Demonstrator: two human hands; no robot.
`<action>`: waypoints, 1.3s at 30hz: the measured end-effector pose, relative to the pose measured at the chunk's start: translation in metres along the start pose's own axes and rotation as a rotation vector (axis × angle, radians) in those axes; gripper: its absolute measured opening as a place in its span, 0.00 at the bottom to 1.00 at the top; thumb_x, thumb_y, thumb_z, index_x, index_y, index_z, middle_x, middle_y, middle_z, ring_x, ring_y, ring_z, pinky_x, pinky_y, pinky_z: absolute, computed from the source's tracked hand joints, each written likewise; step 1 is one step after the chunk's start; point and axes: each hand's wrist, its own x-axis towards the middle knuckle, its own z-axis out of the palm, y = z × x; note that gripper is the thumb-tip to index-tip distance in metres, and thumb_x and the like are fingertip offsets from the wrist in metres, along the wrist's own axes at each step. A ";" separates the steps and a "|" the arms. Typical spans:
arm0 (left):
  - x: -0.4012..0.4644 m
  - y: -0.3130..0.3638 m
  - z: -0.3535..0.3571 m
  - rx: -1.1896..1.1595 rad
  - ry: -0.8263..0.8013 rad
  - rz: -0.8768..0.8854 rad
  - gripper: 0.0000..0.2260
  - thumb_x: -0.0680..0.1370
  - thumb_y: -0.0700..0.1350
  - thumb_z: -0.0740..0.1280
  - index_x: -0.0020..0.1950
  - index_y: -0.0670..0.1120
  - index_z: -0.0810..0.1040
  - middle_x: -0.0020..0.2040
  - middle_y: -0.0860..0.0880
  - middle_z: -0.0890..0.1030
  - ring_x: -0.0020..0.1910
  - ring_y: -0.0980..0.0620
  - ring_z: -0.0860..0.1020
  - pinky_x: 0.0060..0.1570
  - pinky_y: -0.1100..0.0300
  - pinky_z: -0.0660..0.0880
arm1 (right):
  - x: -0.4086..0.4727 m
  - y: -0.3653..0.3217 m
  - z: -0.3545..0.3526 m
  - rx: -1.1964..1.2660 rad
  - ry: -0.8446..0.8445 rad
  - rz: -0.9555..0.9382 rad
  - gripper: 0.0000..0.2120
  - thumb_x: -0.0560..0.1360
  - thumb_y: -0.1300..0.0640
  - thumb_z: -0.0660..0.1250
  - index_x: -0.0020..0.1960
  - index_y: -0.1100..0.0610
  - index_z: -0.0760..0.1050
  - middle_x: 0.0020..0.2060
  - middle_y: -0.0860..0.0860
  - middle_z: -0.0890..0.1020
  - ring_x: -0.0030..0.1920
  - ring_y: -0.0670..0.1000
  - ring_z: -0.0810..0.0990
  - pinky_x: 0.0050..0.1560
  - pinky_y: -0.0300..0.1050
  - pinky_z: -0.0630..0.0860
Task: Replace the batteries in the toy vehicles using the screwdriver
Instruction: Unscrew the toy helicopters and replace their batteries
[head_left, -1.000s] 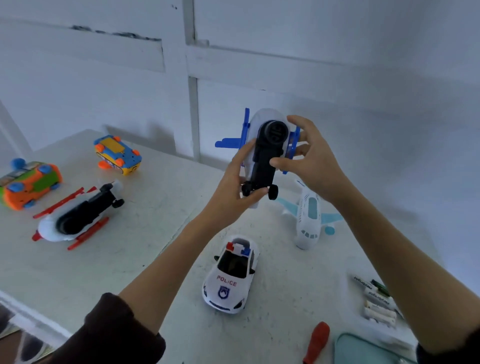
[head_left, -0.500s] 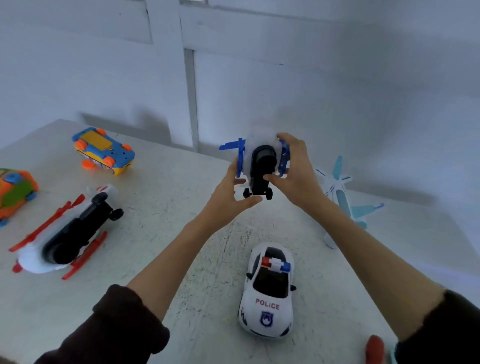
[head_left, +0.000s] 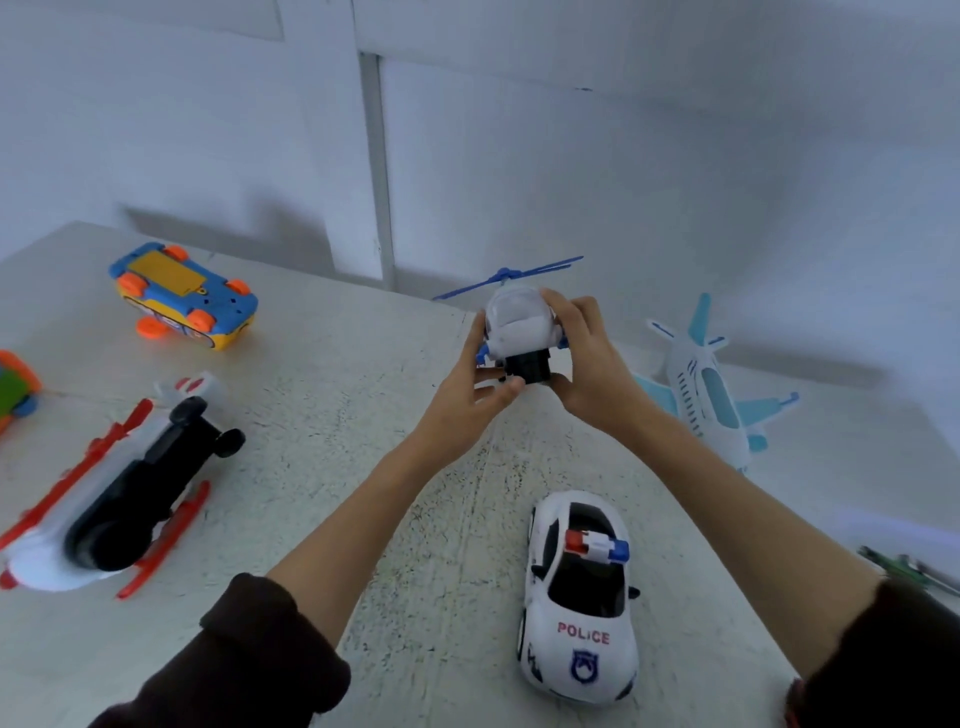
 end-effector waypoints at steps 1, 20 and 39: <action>0.001 -0.002 0.000 -0.015 -0.001 0.001 0.30 0.78 0.49 0.64 0.71 0.61 0.48 0.65 0.59 0.67 0.56 0.62 0.76 0.49 0.72 0.72 | -0.002 0.001 -0.002 0.017 -0.011 -0.014 0.38 0.65 0.71 0.70 0.71 0.61 0.57 0.56 0.59 0.66 0.50 0.50 0.69 0.56 0.47 0.74; 0.001 -0.028 -0.011 0.199 -0.079 0.015 0.35 0.78 0.52 0.65 0.79 0.48 0.49 0.77 0.49 0.57 0.75 0.51 0.58 0.73 0.47 0.61 | -0.025 -0.005 0.008 0.184 -0.113 0.270 0.35 0.69 0.44 0.70 0.71 0.50 0.61 0.52 0.50 0.70 0.54 0.48 0.71 0.57 0.41 0.70; -0.004 -0.028 -0.014 0.221 -0.108 0.003 0.33 0.78 0.52 0.59 0.78 0.49 0.45 0.78 0.50 0.52 0.77 0.53 0.52 0.75 0.47 0.54 | -0.024 -0.008 0.021 0.105 -0.072 0.298 0.34 0.71 0.45 0.69 0.72 0.54 0.61 0.55 0.50 0.72 0.51 0.43 0.69 0.51 0.35 0.64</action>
